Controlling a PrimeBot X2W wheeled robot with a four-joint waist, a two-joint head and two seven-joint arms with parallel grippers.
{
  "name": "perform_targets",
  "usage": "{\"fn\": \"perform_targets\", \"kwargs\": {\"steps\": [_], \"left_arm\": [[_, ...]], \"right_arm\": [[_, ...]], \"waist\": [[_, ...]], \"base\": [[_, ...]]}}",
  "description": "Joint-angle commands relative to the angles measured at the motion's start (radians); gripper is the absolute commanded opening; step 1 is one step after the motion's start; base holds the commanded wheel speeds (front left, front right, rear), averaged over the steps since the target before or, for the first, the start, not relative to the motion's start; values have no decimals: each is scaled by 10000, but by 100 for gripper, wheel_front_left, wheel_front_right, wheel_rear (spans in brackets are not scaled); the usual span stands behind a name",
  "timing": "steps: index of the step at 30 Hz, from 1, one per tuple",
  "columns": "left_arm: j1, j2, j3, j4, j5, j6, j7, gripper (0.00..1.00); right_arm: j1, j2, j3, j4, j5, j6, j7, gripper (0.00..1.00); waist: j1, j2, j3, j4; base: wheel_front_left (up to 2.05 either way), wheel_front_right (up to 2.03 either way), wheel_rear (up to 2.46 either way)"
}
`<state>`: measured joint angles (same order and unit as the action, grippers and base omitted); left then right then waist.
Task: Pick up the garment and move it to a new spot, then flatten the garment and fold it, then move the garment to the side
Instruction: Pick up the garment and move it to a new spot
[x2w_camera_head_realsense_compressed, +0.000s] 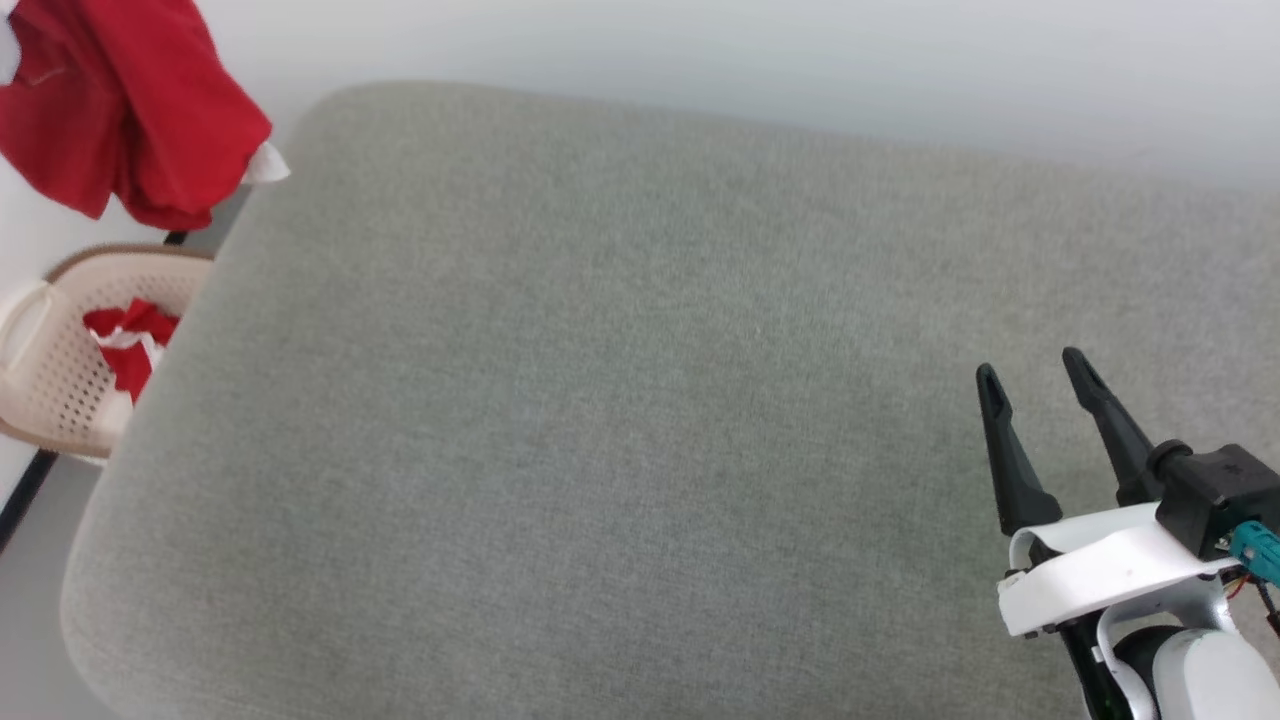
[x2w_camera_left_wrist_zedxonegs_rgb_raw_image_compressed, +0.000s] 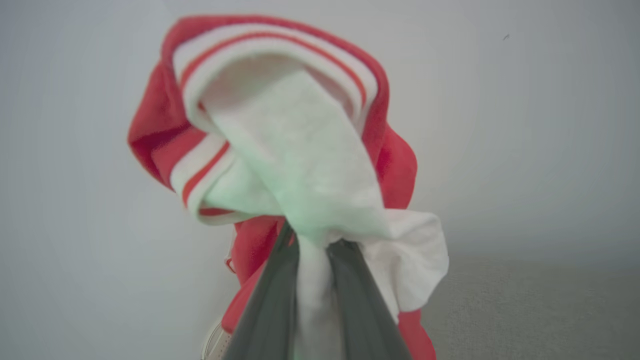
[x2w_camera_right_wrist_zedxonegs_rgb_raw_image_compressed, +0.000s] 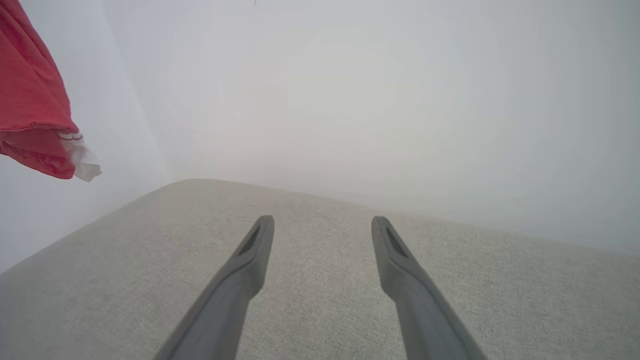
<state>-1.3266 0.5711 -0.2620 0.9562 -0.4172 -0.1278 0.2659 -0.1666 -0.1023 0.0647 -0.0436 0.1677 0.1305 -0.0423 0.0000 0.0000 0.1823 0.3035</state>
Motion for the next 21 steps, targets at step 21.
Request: {"fn": "perform_targets", "kwargs": {"steps": [21], "left_arm": [[2348,199,-800,-7965,-1554,846,4153,0]], "right_arm": [[341,346,-1646,958,-557,4,-864,100]], "waist": [[0,0,-1100,-2132]], "base": [[0,0,0]]}}
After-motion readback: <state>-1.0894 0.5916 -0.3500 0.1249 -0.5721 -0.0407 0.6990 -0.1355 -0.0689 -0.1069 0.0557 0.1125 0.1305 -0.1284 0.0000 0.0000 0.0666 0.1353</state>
